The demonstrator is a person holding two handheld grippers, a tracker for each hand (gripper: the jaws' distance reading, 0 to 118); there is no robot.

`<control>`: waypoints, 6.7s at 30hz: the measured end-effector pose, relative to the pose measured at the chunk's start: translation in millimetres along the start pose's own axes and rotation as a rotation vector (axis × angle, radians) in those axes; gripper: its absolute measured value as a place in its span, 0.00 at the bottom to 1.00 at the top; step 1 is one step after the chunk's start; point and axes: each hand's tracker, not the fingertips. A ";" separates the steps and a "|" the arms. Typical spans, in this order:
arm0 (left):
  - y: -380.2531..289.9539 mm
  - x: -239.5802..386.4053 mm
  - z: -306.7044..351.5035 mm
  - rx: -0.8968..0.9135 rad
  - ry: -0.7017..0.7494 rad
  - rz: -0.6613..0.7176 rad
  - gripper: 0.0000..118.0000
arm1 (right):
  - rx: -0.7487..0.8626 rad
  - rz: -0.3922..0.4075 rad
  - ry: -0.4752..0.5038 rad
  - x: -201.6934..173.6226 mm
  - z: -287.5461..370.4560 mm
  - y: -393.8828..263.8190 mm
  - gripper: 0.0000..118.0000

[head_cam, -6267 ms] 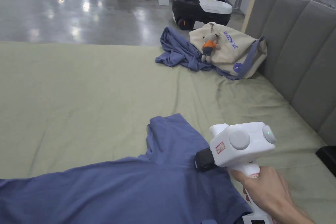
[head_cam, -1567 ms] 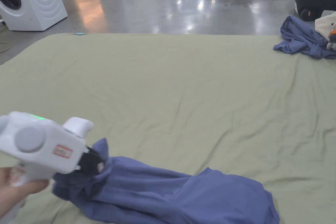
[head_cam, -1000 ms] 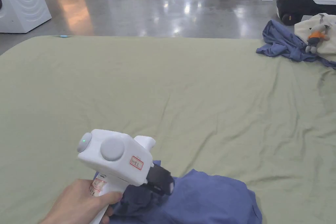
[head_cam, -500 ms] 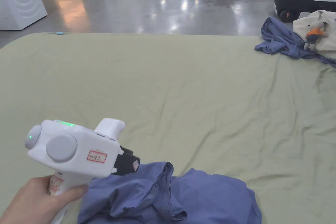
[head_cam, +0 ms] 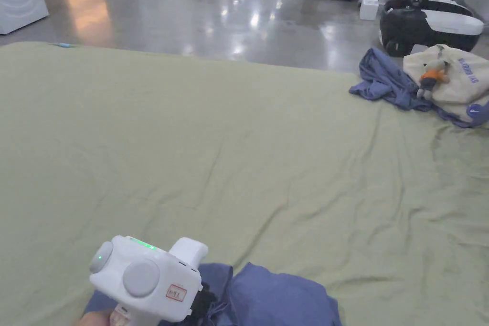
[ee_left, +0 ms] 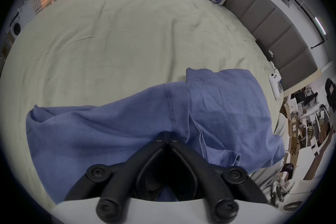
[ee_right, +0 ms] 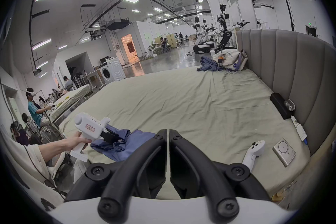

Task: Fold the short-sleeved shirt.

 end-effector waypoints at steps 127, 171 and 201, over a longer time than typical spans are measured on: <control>20.3 110.6 -25.0 0.056 -0.037 -0.157 0.02 | -0.057 -0.044 0.019 -0.3 12.3 -27.3 0.04; -4.7 -41.1 -10.3 -0.029 -0.522 0.317 0.82 | -0.456 -0.112 0.328 -65.9 -263.8 -119.0 0.04; -54.0 -378.7 227.0 -0.153 0.388 0.488 0.28 | -0.126 -0.076 0.118 -42.3 -161.4 -23.9 0.04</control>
